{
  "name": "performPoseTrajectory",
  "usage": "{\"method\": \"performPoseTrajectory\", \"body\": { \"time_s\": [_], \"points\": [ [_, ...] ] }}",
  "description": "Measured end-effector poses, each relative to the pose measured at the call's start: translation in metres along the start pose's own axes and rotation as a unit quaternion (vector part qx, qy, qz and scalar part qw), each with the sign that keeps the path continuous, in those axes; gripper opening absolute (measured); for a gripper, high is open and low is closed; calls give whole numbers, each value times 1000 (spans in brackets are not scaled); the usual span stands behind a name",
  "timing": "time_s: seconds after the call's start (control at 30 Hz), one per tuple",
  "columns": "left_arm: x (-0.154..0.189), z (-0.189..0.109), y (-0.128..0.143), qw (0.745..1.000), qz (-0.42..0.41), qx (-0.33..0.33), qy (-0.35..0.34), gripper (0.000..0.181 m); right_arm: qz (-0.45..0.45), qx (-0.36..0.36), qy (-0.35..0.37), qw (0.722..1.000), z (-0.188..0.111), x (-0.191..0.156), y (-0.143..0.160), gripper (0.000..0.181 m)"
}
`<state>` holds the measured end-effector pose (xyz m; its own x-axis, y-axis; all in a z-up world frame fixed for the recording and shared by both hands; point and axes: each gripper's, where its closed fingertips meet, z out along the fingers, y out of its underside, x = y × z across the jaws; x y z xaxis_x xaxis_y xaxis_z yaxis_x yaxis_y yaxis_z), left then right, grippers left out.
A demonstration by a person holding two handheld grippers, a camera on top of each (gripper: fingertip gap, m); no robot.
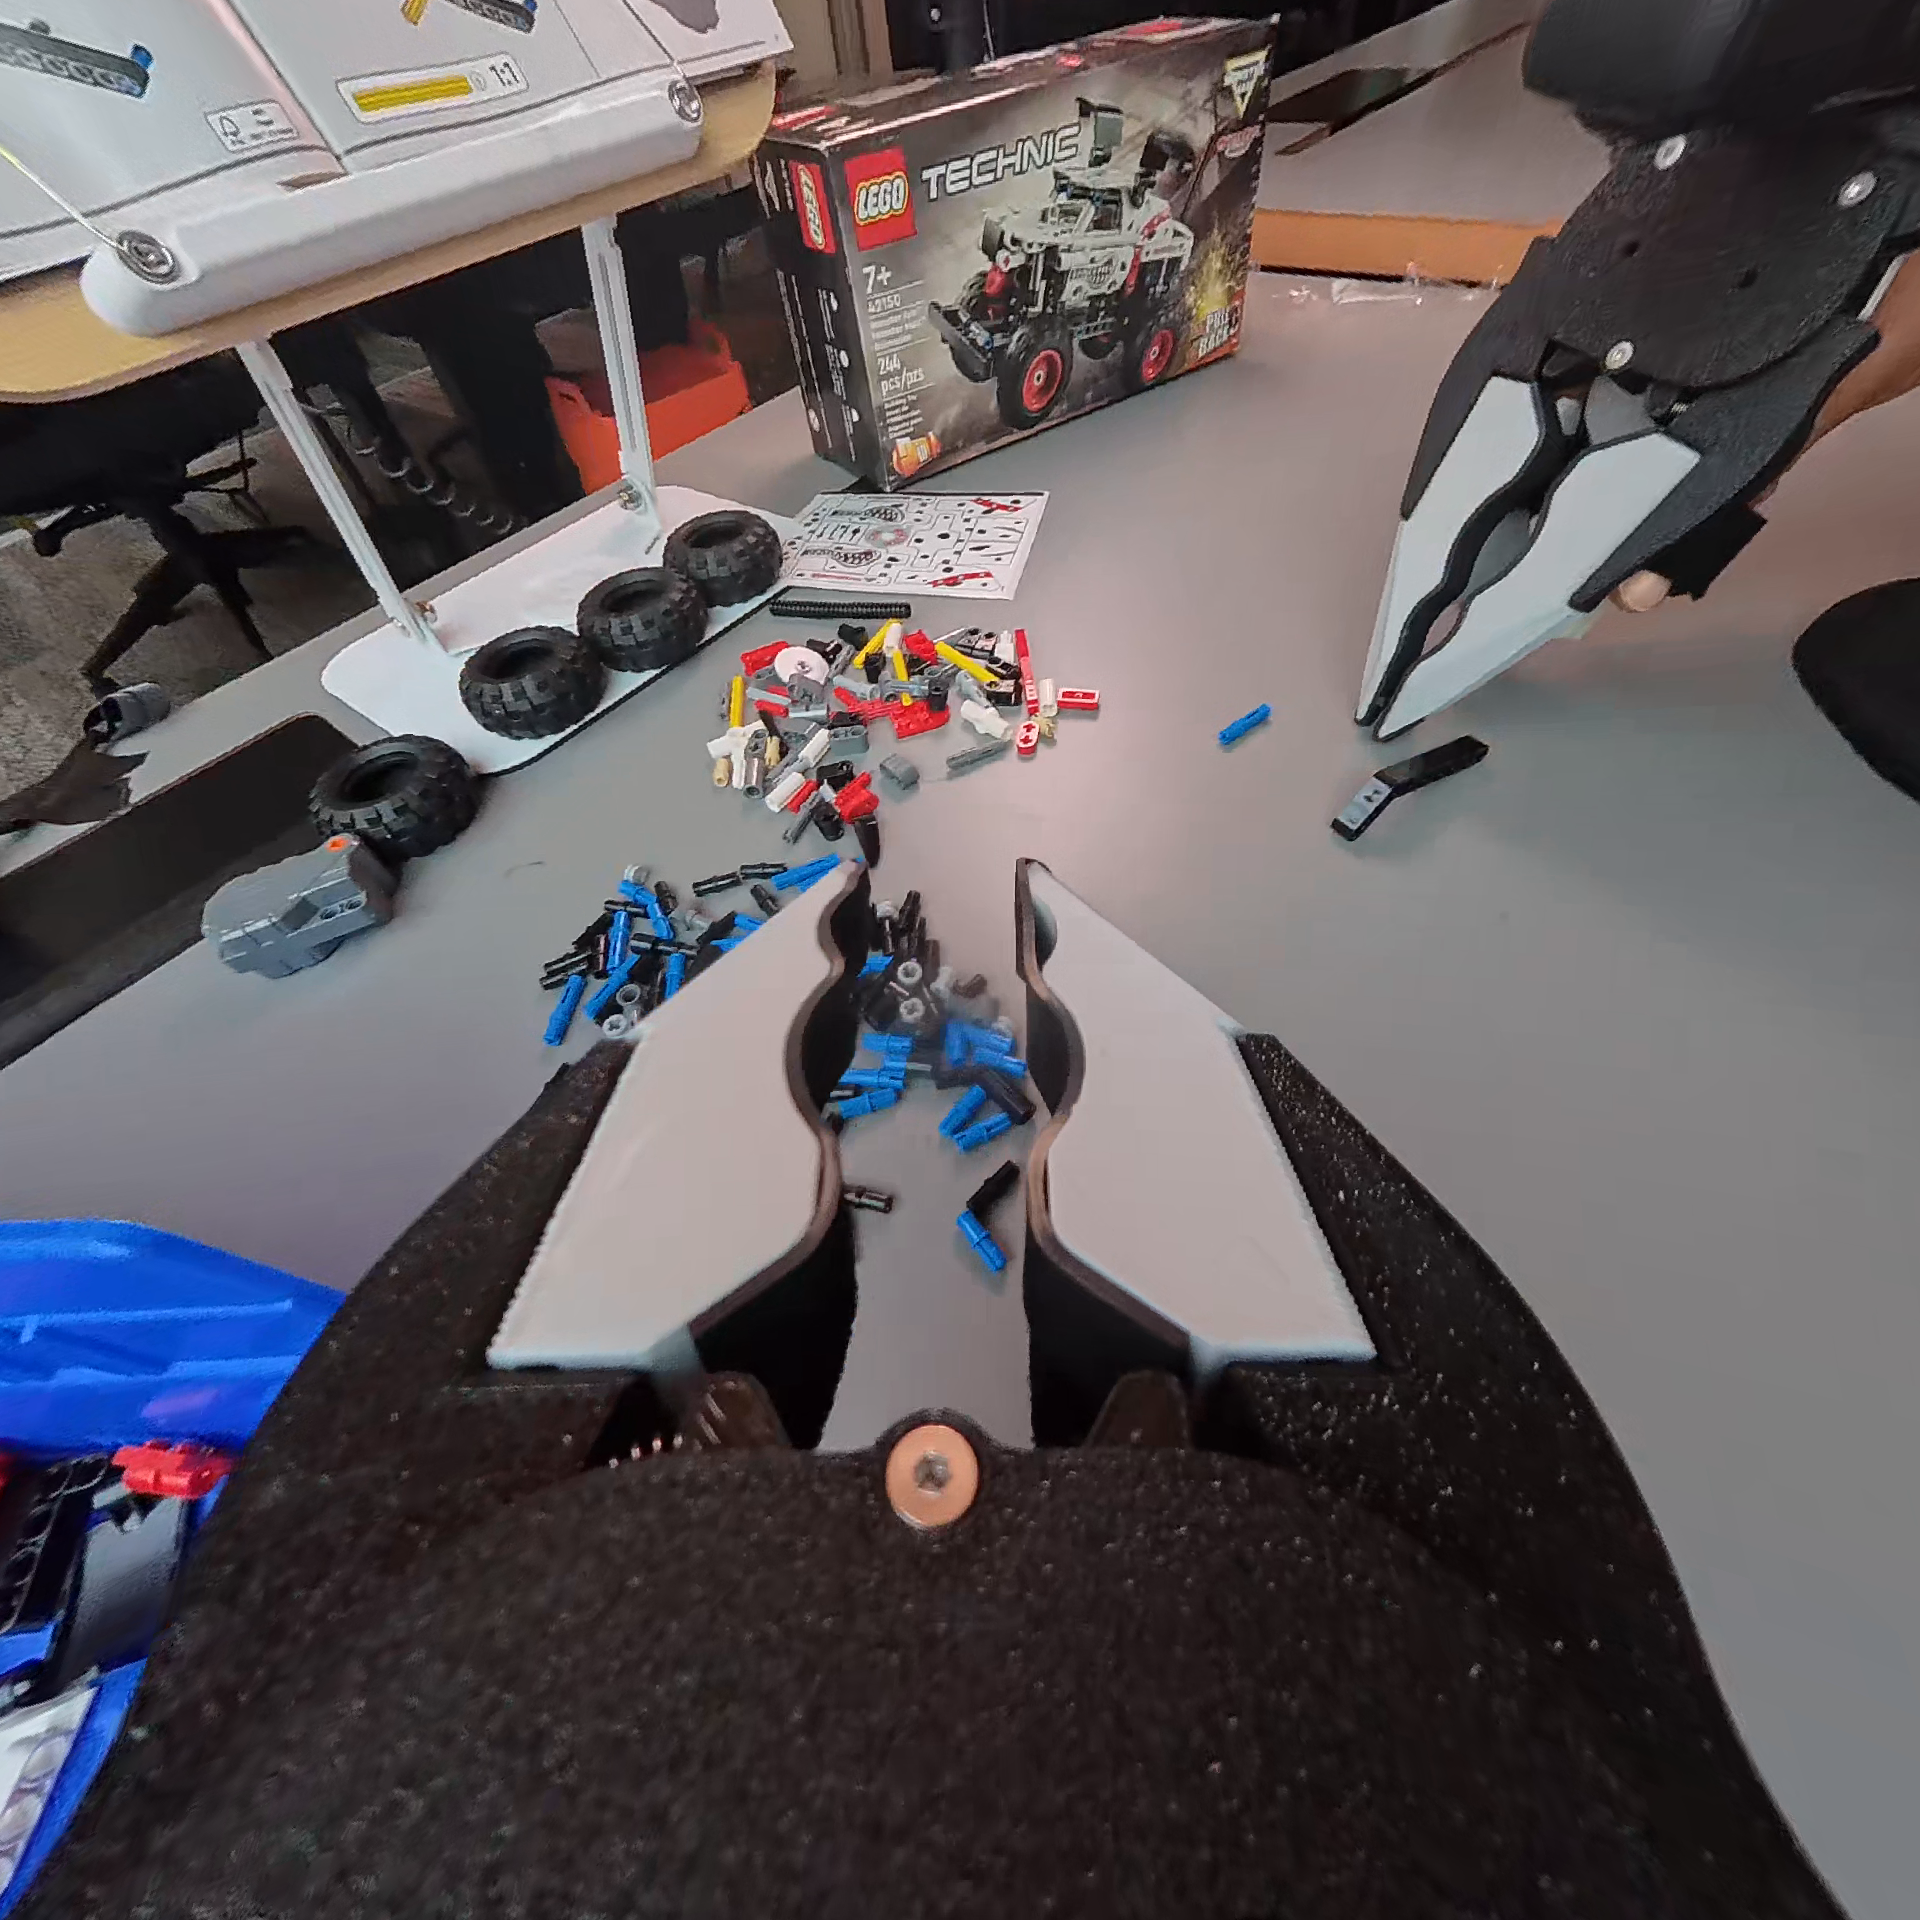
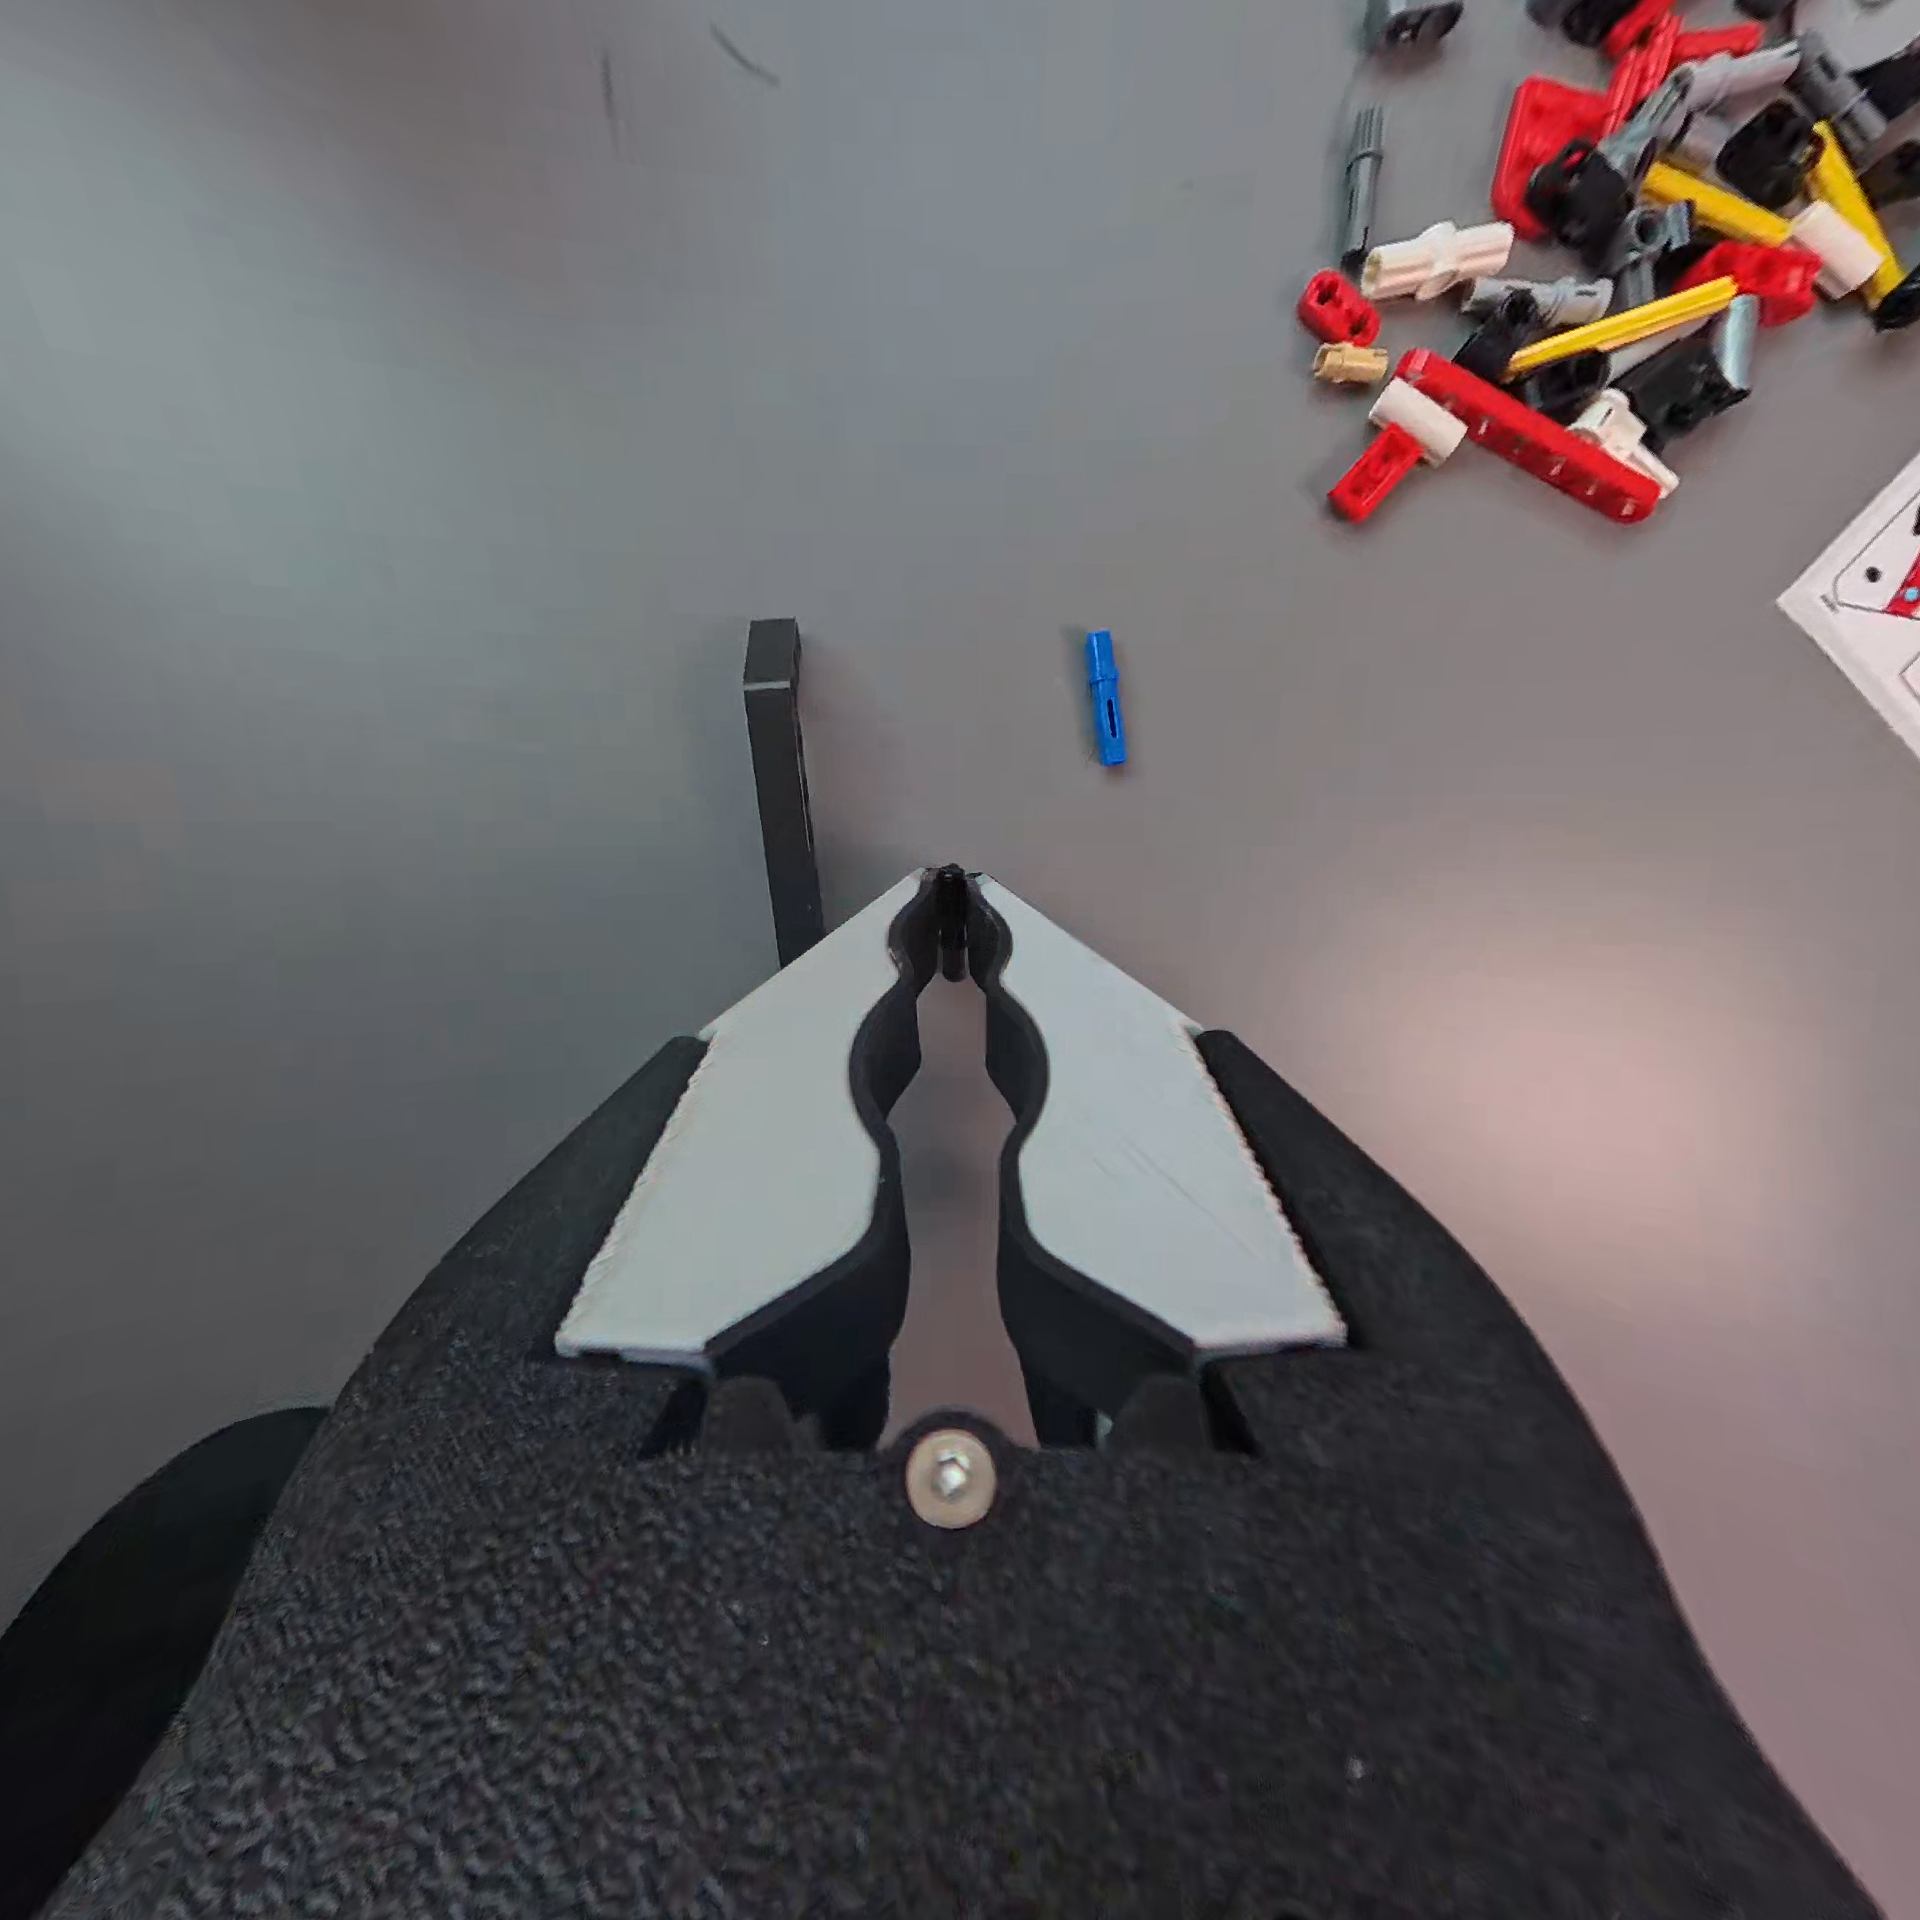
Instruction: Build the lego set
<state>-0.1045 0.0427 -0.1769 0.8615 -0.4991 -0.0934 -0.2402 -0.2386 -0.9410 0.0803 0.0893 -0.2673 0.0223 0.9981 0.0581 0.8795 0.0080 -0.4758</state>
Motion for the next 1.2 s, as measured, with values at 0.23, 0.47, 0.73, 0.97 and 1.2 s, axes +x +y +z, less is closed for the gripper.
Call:
{"method": "performPoseTrajectory", "body": {
  "time_s": [0.23,0.47,0.73,0.97,1.2],
  "points": [
    [14,11,18,999,-24,-28,39,33,-11,14,0,1000,3,-3,-7,4],
    [22,17,26,997,-33,-45,56,40,-18,53,-9,998,2,-4,-8,15],
    [28,19,28,996,-23,-56,65,43,-31,147,-25,988,-41,-1,-9,23],
    [37,23,32,995,-1,-65,74,43,-72,102,-60,990,-14,-32,-5,24],
    [79,17,26,984,31,-49,171,39,-46,192,-163,967,-22,-70,-46,8]
  ]
}}
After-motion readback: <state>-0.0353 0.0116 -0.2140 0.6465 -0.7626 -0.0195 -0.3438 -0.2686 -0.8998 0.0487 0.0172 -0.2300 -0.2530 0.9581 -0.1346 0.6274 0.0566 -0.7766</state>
